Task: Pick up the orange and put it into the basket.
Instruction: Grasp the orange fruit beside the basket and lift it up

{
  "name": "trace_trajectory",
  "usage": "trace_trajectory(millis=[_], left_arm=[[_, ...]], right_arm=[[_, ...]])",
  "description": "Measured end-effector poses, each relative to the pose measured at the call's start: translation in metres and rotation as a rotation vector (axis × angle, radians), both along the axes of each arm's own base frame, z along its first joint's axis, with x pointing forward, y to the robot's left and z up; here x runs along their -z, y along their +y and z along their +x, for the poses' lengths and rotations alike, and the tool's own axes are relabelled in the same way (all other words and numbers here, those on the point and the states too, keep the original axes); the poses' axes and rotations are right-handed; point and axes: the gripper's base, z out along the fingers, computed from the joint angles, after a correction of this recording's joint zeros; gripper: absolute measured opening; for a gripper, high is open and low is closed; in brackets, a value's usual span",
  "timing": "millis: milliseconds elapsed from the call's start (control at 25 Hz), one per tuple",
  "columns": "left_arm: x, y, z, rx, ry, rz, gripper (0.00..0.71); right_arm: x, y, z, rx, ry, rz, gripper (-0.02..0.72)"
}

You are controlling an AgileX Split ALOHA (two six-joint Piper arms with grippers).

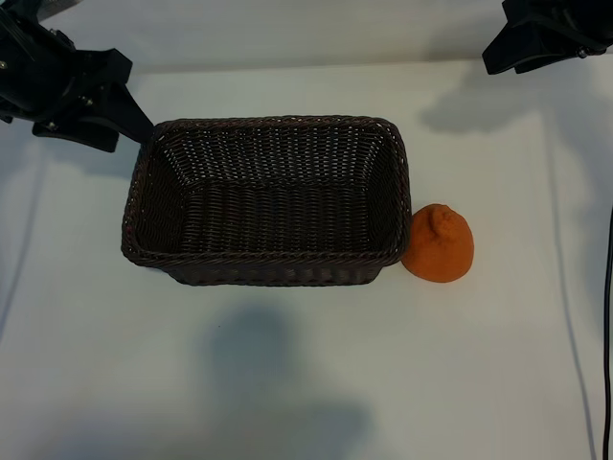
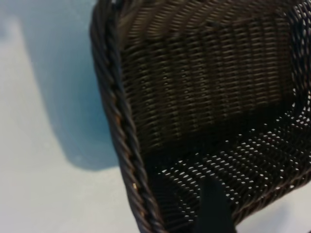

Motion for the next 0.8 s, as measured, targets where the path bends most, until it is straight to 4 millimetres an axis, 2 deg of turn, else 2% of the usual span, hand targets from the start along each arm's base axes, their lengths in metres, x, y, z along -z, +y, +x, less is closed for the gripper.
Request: trace_trajectory(millis=[360, 600, 800], left_arm=[[-0.001, -0.002, 0.000, 0.017, -0.013, -0.018, 0.506], [-0.001, -0.002, 0.000, 0.020, -0.015, -0.024, 0.506], [-0.001, -0.002, 0.000, 0.020, -0.015, -0.026, 0.506]], right_arm=[[-0.001, 0.001, 0.002, 0.005, -0.019, 0.015, 0.377], [0.001, -0.004, 0.001, -0.018, -0.029, -0.057, 0.377], [0.005, -0.009, 0.001, 0.007, -0.007, -0.121, 0.450]])
